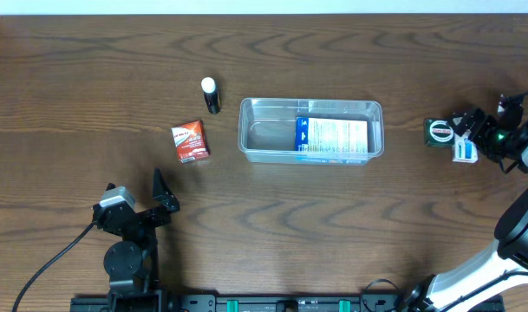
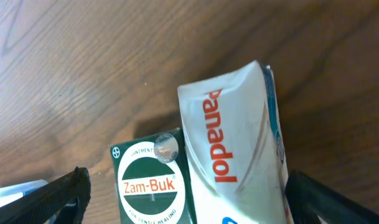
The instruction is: Pack container
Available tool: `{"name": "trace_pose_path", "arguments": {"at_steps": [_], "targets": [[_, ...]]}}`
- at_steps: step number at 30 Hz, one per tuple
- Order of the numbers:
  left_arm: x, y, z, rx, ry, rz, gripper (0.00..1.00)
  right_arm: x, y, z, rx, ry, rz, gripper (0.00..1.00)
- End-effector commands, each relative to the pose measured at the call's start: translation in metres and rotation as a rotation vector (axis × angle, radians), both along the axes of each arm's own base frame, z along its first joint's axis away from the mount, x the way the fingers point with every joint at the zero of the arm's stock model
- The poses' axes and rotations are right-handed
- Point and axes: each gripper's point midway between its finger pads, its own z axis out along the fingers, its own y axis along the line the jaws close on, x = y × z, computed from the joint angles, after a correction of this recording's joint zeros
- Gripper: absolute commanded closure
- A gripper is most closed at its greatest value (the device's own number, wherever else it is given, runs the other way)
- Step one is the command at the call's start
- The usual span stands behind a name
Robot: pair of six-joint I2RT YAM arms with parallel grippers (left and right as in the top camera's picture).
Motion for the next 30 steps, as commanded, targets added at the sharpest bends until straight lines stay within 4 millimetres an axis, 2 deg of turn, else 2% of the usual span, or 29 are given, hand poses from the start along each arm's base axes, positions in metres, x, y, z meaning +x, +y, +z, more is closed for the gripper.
{"name": "trace_pose_path", "arguments": {"at_steps": [1, 9, 16, 24, 30], "targets": [[-0.002, 0.005, -0.018, 0.006, 0.051, 0.028, 0.02, 0.000, 0.002, 0.006, 0.016, 0.017, -0.031, 0.03], [-0.002, 0.005, -0.018, 0.006, 0.051, 0.028, 0.02, -0.002, 0.003, 0.005, 0.046, 0.037, -0.063, 0.01], [-0.002, 0.005, -0.018, 0.006, 0.051, 0.028, 0.02, -0.012, -0.025, -0.008, -0.152, 0.104, -0.067, 0.01], [-0.002, 0.005, -0.018, 0.006, 0.051, 0.028, 0.02, -0.013, -0.030, -0.012, -0.284, 0.120, 0.027, 0.01], [-0.002, 0.005, -0.018, 0.006, 0.051, 0.028, 0.02, -0.013, -0.026, -0.014, -0.332, 0.140, 0.068, 0.01]]}}
